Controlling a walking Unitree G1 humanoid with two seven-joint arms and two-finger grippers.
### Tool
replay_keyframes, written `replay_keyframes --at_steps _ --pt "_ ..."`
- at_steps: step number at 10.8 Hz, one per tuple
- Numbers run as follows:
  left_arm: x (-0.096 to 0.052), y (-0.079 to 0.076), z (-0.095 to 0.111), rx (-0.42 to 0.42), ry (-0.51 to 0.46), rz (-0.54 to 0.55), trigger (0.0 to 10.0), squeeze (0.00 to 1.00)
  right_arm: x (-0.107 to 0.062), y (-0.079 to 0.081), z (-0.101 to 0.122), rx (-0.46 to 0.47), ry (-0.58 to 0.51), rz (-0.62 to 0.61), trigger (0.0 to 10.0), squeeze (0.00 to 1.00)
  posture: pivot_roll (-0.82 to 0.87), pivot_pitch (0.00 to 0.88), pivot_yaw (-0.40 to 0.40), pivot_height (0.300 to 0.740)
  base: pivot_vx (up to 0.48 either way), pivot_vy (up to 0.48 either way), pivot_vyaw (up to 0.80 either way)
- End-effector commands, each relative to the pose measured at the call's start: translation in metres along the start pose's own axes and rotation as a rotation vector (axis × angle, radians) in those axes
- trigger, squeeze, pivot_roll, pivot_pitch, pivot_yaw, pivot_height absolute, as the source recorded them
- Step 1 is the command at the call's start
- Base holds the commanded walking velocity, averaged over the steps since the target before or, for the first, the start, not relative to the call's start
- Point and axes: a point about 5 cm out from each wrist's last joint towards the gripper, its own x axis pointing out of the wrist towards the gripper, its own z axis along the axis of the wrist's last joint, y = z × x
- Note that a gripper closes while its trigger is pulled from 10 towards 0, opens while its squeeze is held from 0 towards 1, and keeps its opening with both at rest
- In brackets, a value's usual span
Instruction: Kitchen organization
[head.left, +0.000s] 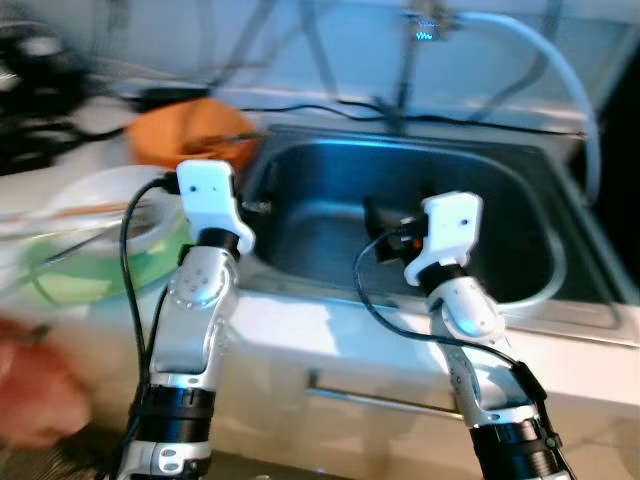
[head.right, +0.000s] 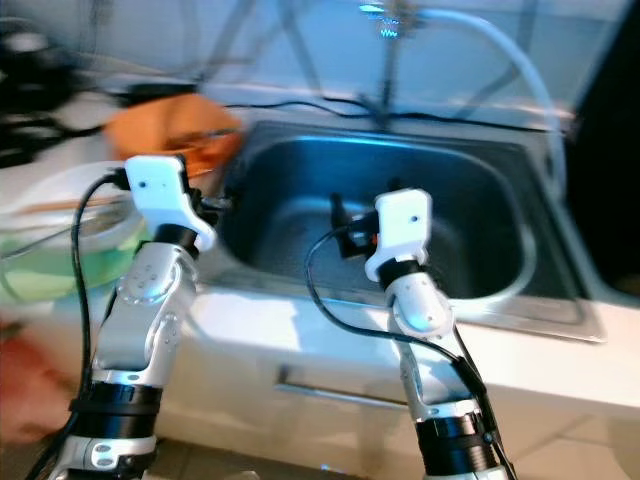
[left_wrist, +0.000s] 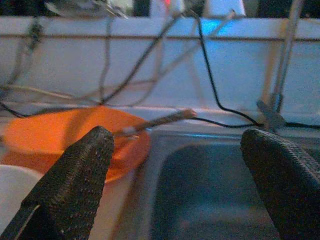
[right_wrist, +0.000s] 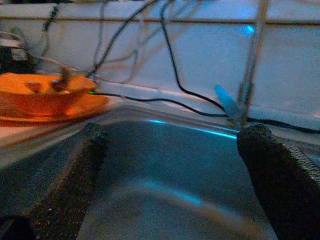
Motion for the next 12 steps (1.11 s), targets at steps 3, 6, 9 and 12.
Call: replay_keyframes --at_steps 3,6,9,12 --pt "-0.002 -0.003 0.001 0.053 -0.017 0.02 10.0 0.0 0.003 0.001 0.005 -0.004 -0.01 0.012 10.0 0.0 0.01 0.0 0.036 0.74 0.0 0.0 0.0" --pt "-0.002 0.004 0.017 0.195 -0.126 0.061 10.0 0.0 0.003 -0.001 0.005 0.028 -0.003 -0.005 10.0 0.0 0.02 0.0 0.032 0.74 0.0 0.0 0.0" --pt "-0.01 0.011 0.021 0.307 -0.179 0.071 10.0 0.0 0.009 -0.008 0.011 0.155 -0.006 -0.025 10.0 0.0 0.03 0.0 0.033 0.74 0.0 0.0 0.0" --pt "-0.005 0.012 0.023 0.296 -0.182 0.087 10.0 0.0 0.015 -0.012 0.02 0.18 -0.012 0.0 10.0 0.0 0.03 0.0 0.033 0.74 0.0 0.0 0.0"
